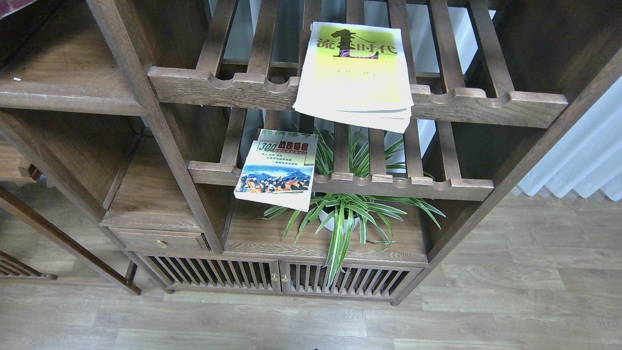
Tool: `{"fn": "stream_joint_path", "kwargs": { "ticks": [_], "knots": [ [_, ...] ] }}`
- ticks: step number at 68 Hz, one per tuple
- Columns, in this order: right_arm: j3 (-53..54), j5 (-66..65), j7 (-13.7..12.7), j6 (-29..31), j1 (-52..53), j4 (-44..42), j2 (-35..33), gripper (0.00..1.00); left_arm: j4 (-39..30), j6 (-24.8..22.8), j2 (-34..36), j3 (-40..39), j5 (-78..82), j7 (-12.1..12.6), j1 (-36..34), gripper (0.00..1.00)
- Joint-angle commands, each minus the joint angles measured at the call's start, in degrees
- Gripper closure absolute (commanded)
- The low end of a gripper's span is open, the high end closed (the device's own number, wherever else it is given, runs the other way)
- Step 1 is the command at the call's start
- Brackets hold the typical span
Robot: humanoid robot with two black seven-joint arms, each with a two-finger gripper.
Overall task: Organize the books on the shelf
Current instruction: 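Carry the maroon book with the left gripper toward the shelf compartment beside the unit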
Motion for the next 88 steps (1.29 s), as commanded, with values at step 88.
{"fn": "stream_joint_path", "kwargs": {
  "ticks": [88],
  "knots": [
    [0.0, 0.7, 0.1, 0.0, 0.4, 7.0, 0.0, 0.0, 9.9, 0.0, -1.6, 13.6, 5.7, -12.6, -8.3, 0.94]
  ]
}}
